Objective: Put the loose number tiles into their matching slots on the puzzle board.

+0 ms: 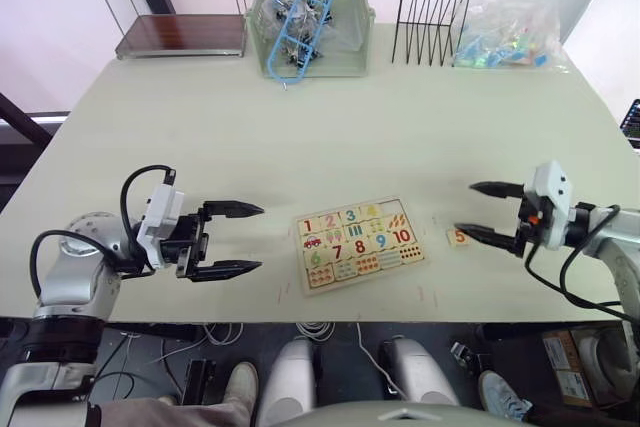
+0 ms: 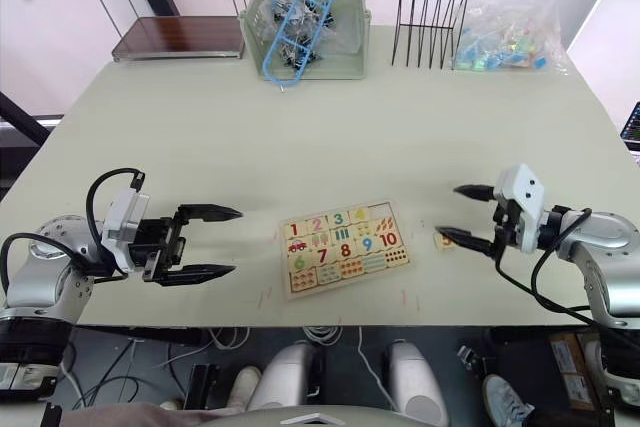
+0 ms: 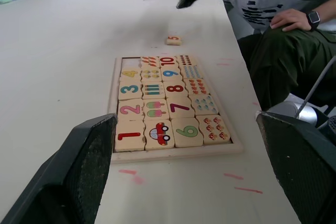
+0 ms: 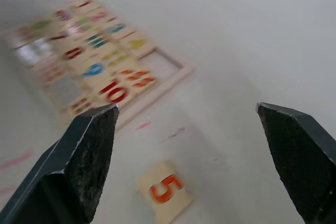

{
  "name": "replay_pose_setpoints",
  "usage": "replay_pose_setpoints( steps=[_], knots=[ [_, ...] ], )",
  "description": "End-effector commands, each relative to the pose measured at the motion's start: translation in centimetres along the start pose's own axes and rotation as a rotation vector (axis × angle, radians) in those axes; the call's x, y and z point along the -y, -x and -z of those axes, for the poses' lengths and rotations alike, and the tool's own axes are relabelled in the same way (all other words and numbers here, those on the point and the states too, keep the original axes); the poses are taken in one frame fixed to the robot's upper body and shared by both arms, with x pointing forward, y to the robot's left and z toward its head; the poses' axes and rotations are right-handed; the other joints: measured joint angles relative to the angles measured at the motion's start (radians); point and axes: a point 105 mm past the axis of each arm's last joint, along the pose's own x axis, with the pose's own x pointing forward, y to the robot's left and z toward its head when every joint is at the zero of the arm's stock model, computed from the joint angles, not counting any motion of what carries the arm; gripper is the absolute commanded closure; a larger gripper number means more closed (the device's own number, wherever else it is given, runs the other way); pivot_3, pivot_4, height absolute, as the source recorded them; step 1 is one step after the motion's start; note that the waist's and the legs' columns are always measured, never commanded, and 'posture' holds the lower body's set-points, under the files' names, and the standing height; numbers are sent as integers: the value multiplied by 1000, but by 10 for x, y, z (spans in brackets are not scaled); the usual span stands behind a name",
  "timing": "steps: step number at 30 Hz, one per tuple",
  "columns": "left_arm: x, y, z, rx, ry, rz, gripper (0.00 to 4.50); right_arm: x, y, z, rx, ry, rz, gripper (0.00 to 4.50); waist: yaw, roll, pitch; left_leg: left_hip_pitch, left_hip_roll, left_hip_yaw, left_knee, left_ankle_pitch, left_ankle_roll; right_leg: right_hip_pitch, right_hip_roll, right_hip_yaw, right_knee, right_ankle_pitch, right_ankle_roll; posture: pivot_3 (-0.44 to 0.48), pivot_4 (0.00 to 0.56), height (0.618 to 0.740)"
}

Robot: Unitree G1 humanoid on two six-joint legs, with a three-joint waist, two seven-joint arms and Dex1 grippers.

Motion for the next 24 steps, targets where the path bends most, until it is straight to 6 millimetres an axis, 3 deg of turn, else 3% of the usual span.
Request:
replay_pose_setpoints(
  steps=[1, 10, 18, 24],
  knots=[
    [0, 2, -8, 4, -40, 35, 0, 1, 3, 9, -59, 125, -107, 125, -2, 0, 0, 0, 0, 0, 0, 0, 0, 0, 0, 0, 0, 0, 0, 0, 150, 740],
    [2, 3, -7, -2, -45, 41, 0, 2, -3, 32, -200, 227, -297, 125, 1, 1, 1, 1, 0, 1, 1, 0, 0, 0, 0, 1, 1, 0, 0, 0, 150, 740],
    [1, 4, -6, -6, -51, 36, 0, 12, -7, 36, -228, 214, -328, 125, 5, 1, 1, 1, 0, 1, 2, 0, 0, 0, 0, 0, 2, 0, 0, 0, 150, 740],
    [0, 5, -6, -8, -55, 32, 0, 7, -5, 48, -272, 191, -364, 125, 9, 2, 1, 1, 0, 1, 2, 0, 0, 0, 0, 0, 2, 0, 0, 0, 150, 740]
  ],
)
